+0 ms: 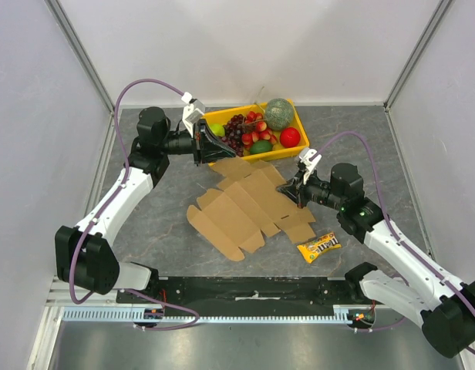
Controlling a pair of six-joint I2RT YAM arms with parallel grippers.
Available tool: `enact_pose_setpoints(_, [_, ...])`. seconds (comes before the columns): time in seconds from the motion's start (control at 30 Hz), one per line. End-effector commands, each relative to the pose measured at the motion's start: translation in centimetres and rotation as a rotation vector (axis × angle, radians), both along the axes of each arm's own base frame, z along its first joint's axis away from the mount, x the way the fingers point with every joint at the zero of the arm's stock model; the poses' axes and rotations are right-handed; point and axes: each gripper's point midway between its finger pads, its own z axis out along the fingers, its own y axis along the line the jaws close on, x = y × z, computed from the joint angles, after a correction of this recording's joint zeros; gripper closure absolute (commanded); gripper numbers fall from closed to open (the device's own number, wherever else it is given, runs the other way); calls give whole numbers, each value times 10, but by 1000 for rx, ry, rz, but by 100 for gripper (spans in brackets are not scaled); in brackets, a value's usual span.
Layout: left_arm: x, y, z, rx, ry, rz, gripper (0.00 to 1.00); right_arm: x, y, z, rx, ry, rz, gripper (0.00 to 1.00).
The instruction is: Fold the paper box
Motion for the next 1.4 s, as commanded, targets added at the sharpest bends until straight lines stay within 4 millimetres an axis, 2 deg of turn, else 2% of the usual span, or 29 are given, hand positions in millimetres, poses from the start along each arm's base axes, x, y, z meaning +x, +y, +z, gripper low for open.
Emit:
enact_pose_setpoints(0.0, [-2, 3, 10, -19, -13, 6, 84, 3, 2, 21, 34, -42, -2, 100])
enact_pose_setpoints(0.07, [-1, 3, 13, -23, -12, 16, 72, 1, 0, 21, 11, -12, -4, 100])
enact_pose_setpoints(0.3, [2, 4, 23, -58, 7, 63, 51, -3, -10, 33, -14, 15, -51, 100])
enact_pose_setpoints(0.43, [16, 10, 39, -98, 20, 182, 47, 2, -22, 51, 23, -5, -147, 100])
enact_pose_setpoints(0.6, [30, 25, 69, -186, 24, 326, 44, 6, -34, 72, 54, -47, -232, 100])
enact_pose_setpoints(0.7, [31, 31, 77, -212, 26, 371, 44, 9, -41, 72, 53, -43, -278, 100])
enact_pose_setpoints(0.77, [32, 33, 74, -216, 29, 392, 44, 11, -45, 69, 51, -33, -310, 100])
enact_pose_setpoints(0.97, [29, 31, 44, -218, 83, 385, 52, 10, -46, 64, 54, -13, -323, 100])
enact_pose_setpoints(1.03, [21, 27, 44, -238, 79, 329, 58, 10, -46, 67, 66, -18, -323, 100])
enact_pose_setpoints(1.17, [0, 15, 63, -279, 8, 229, 71, 6, -41, 76, 86, -19, -293, 100])
enact_pose_setpoints(1.37, [-25, -30, 102, -269, -82, 124, 88, -9, -24, 75, 81, -18, -151, 100])
